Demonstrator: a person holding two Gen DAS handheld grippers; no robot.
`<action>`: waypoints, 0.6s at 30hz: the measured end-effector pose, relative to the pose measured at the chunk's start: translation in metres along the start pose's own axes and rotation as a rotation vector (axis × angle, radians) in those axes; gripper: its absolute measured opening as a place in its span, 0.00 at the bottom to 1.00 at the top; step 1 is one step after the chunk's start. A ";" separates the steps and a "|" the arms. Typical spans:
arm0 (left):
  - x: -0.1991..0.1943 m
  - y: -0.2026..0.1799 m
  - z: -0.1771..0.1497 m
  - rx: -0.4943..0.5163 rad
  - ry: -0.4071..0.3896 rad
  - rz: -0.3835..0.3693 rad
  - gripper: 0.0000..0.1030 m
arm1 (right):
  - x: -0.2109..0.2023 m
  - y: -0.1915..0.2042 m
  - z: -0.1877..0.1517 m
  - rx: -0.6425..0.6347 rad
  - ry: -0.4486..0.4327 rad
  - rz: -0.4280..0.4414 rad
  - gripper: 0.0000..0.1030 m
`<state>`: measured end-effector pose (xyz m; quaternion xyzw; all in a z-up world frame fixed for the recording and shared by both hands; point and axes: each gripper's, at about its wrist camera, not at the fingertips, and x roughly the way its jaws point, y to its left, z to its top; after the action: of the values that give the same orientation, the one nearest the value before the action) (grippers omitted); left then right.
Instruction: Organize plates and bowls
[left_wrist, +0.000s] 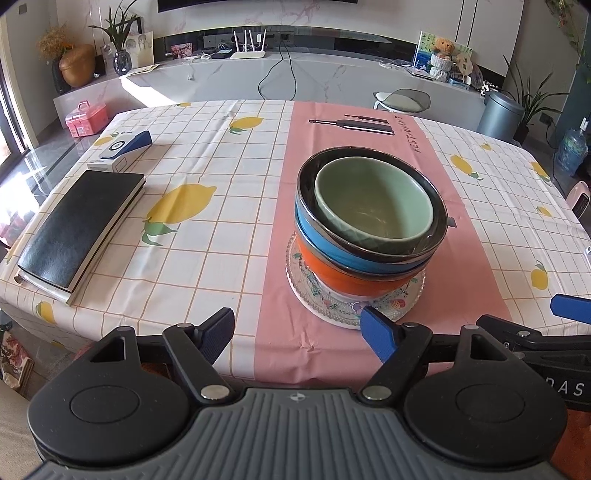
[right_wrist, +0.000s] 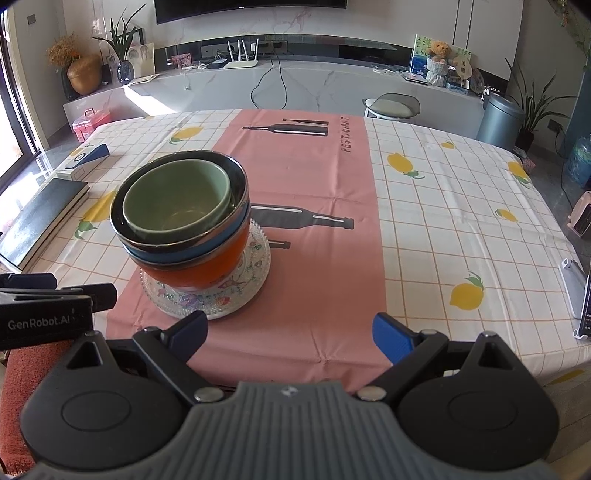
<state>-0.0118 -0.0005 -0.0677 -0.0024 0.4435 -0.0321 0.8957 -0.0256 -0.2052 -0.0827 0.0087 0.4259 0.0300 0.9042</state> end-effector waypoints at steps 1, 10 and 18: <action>0.001 0.001 0.000 -0.004 0.003 -0.004 0.89 | 0.001 0.000 0.000 0.000 0.005 0.002 0.91; -0.003 0.003 -0.003 -0.012 -0.011 -0.011 0.88 | 0.005 0.002 -0.004 0.004 0.026 0.006 0.91; -0.005 0.002 -0.004 -0.007 -0.022 -0.012 0.89 | 0.005 0.002 -0.006 0.009 0.032 0.010 0.91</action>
<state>-0.0183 0.0022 -0.0659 -0.0088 0.4335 -0.0359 0.9004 -0.0268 -0.2030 -0.0907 0.0144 0.4402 0.0326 0.8972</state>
